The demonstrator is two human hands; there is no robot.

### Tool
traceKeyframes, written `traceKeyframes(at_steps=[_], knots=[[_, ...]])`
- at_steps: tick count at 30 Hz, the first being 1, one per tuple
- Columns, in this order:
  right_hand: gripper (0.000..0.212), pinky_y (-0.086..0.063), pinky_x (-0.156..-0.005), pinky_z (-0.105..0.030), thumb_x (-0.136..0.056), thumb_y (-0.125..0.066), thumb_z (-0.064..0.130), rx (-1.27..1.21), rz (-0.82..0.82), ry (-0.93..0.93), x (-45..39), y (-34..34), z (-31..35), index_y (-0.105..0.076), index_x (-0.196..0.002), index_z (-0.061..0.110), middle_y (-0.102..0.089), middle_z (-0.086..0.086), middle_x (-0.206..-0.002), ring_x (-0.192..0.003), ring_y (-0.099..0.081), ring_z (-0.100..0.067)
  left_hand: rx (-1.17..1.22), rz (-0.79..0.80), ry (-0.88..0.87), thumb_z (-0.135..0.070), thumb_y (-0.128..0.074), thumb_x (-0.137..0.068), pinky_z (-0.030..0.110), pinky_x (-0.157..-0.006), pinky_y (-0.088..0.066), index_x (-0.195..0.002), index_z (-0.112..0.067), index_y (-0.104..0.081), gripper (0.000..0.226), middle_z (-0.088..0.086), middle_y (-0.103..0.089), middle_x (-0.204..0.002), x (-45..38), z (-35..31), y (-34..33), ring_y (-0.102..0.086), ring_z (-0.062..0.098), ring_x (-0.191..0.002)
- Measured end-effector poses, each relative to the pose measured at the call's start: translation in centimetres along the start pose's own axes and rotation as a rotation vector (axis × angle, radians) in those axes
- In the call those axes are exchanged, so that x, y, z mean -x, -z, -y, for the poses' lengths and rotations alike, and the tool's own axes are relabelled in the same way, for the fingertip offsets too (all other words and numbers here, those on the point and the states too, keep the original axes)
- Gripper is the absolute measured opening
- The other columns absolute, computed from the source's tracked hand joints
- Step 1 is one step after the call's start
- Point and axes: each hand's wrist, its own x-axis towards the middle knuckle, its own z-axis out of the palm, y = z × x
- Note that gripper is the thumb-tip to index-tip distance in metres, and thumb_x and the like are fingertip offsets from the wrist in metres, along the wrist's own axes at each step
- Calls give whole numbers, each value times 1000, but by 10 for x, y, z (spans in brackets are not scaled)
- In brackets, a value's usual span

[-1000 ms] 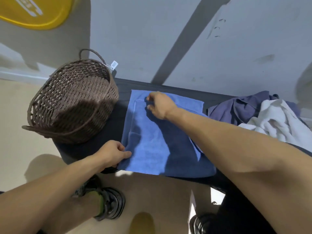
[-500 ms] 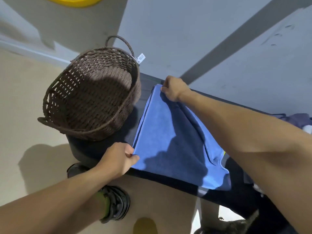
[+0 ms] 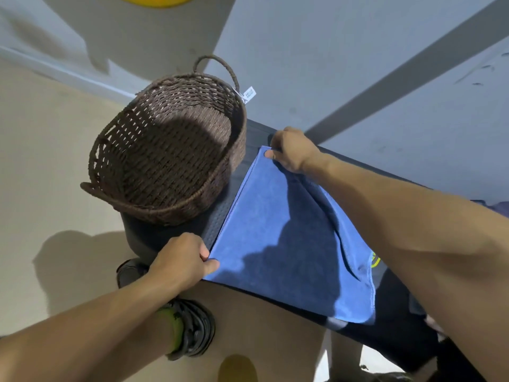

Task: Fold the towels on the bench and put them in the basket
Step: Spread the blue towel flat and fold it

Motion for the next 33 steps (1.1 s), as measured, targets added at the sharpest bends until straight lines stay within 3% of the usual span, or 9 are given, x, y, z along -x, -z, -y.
traceKeyframes(at_steps=[5,11,15,17,21,26,29,31,33], knots=[[26,-47,-85,-36,-96,-59,31,72,8,40,-4,3,11,-60,-100,6,-64,-17,-108,-102,-57,-35,5,40,-28,-33,-78,-79,29,-69,-49,-77,-14,-70,21,1,-70,-73,-1,1,2,-65,18,-75],[28,-50,-75,-31,-90,-66,32,118,150,33,-12,12,18,-68,-95,4,-70,-13,-95,-92,-64,-33,228,112,31,-14,-74,-82,21,-54,-46,-88,-14,-62,15,1,-69,-71,-3,1,-2,-64,15,-52],[22,-41,-64,-28,-91,-64,27,19,181,16,-16,20,20,-63,-88,6,-62,-8,-85,-80,-55,-25,150,93,-7,-27,-72,-85,17,-46,-30,-54,-14,-52,38,-10,-44,-43,-4,6,-1,-39,11,-47],[15,-41,-59,-26,-89,-65,21,-121,154,-41,-19,24,17,-64,-83,7,-59,-4,-79,-75,-52,-21,143,86,-36,-27,-69,-88,24,-55,-40,-63,-9,-58,33,-7,-53,-50,-5,9,-1,-50,14,-53],[19,-46,-74,-25,-87,-73,26,-216,72,-110,-26,18,10,-73,-93,8,-69,-3,-89,-84,-60,-17,201,88,-23,-23,-70,-89,29,-66,-50,-82,-4,-62,22,4,-68,-63,-10,16,0,-69,17,-61],[25,-53,-77,-29,-80,-80,40,-239,-140,-182,-28,-6,12,-73,-85,16,-72,-3,-88,-87,-66,-20,14,22,-27,-31,-78,-82,27,-61,-44,-79,-12,-63,24,-2,-64,-66,-17,22,6,-60,14,-62],[36,-51,-79,-31,-84,-74,44,-181,-173,-173,-18,-9,16,-69,-99,12,-66,-6,-97,-96,-64,-28,-193,24,-54,-32,-76,-83,28,-62,-43,-80,-10,-63,25,2,-66,-77,-18,8,13,-62,20,-75],[45,-49,-88,-37,-87,-68,47,-138,-197,-109,-2,-1,15,-60,-112,10,-58,-9,-113,-101,-58,-28,-382,31,-60,-35,-70,-86,30,-64,-42,-79,-13,-53,29,2,-60,-83,-17,-6,15,-58,22,-77],[40,-48,-90,-40,-89,-65,41,-126,-269,-18,25,16,7,-57,-115,11,-54,-8,-114,-101,-56,-29,-563,-25,-76,-35,-63,-89,30,-63,-40,-77,-18,-44,28,-2,-50,-79,-12,-19,15,-51,20,-74]])
